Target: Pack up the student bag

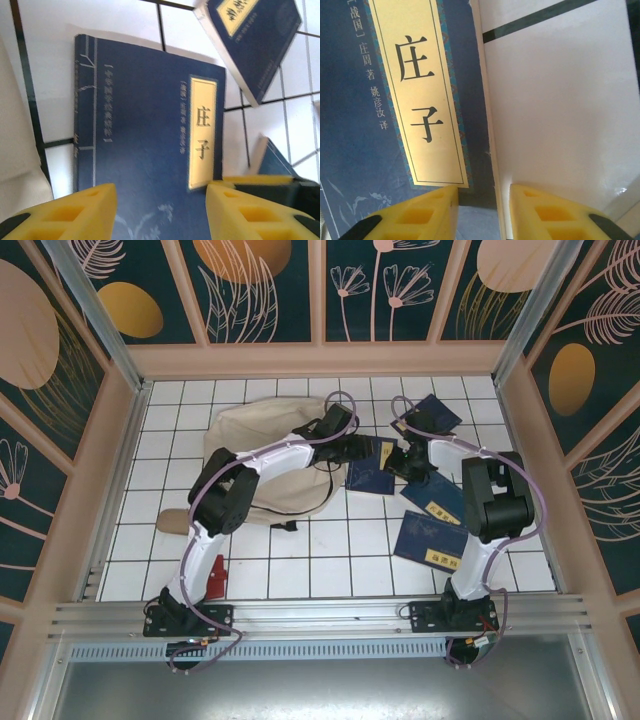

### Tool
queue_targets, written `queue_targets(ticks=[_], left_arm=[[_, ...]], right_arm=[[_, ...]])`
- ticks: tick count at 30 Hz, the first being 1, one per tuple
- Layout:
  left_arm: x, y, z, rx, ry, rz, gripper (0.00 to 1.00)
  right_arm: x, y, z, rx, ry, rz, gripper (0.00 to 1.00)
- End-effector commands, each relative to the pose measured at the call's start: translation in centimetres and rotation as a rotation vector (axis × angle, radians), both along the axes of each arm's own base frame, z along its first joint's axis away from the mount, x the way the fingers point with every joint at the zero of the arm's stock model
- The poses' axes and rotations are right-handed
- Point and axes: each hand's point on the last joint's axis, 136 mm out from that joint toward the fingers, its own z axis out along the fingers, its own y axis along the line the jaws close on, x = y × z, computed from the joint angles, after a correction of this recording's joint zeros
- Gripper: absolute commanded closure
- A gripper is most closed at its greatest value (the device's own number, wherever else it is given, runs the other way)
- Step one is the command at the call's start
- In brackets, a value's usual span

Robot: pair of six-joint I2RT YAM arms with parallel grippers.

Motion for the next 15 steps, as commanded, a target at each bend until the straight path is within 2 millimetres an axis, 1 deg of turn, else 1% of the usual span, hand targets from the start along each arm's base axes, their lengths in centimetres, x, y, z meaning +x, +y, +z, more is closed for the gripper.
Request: queue_targets(ticks=[1,4,10,13,15], left_arm=[[0.3,1.0,-1.8,0.083,0.02,0.039,0.45],[0.3,2.0,-3.2,0.134,0.039,0.074,0.44],[-0.6,2.0,-4.5,0.139,0.081,0.061,0.41],[-1.2,1.5,-4.9,0.118,0.112,0.022,0.39],[-1.8,1.0,-5.7,0.117,0.148,-0.01,0.4]], right_arm=[[0.2,-0.3,-0.6,-0.008,0.012,0.013,0.7],[-0.1,-0.7,-1.1,-0.025,0.026,0.008,0.71],[-0.2,-0.9,-1.6,-0.028,0.034,0.007,0.73],[-0.3,-0.8,-1.8,-0.026,0.039,0.007,0.75],[-0.4,-0.8,-2.1,-0.021,0.049,0.008,0.76]])
